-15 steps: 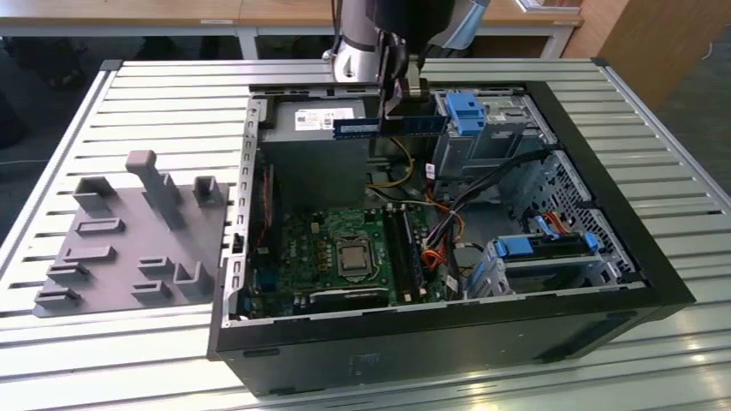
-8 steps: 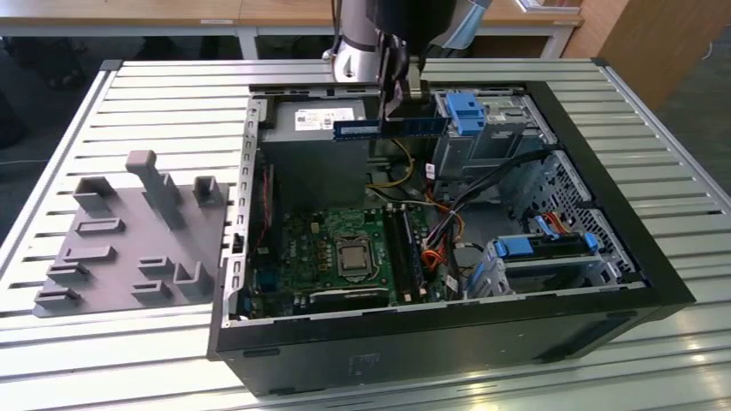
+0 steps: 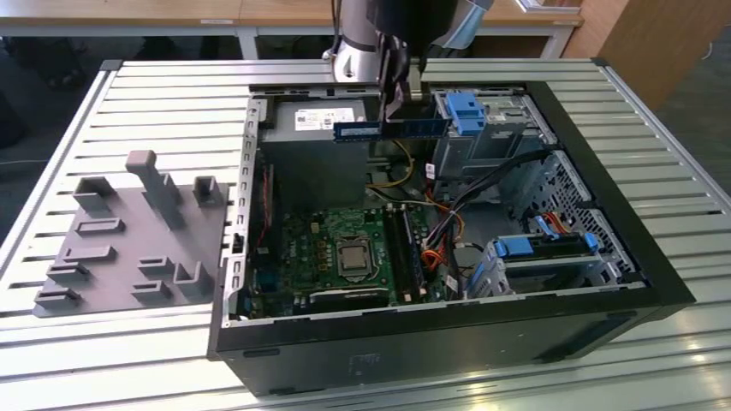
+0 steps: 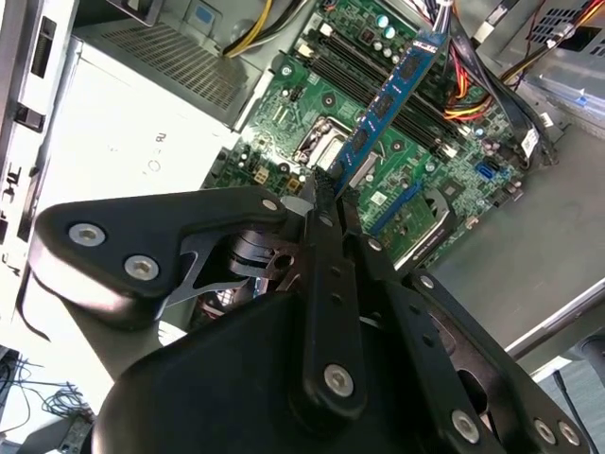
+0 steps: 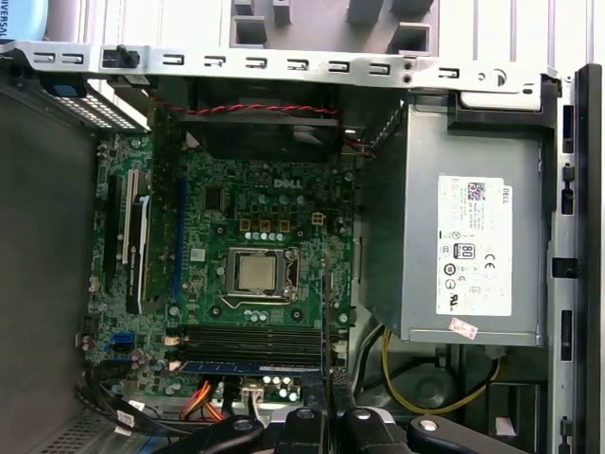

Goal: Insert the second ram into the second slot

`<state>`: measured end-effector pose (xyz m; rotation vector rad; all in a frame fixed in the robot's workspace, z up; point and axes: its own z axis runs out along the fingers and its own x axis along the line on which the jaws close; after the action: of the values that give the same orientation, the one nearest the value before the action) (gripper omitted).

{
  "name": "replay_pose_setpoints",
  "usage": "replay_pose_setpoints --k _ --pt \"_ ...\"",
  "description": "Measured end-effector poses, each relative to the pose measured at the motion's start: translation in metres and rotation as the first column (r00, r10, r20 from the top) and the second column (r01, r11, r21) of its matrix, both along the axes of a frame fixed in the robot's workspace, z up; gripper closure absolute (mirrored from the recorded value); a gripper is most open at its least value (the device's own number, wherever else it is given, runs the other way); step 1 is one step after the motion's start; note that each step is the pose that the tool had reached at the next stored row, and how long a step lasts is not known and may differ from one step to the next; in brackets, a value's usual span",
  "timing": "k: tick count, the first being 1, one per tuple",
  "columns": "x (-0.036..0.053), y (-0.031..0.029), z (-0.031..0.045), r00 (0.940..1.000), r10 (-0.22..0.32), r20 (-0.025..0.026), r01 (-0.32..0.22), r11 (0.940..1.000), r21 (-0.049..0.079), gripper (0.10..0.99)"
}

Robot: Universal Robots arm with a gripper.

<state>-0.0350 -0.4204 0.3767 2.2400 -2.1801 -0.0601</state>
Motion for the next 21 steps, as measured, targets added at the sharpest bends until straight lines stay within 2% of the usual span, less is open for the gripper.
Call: replay_pose_setpoints --k 21 --pt "0.0 -0.0068 0.0 1.0 0.0 0.0 0.0 1.0 0.0 0.949"
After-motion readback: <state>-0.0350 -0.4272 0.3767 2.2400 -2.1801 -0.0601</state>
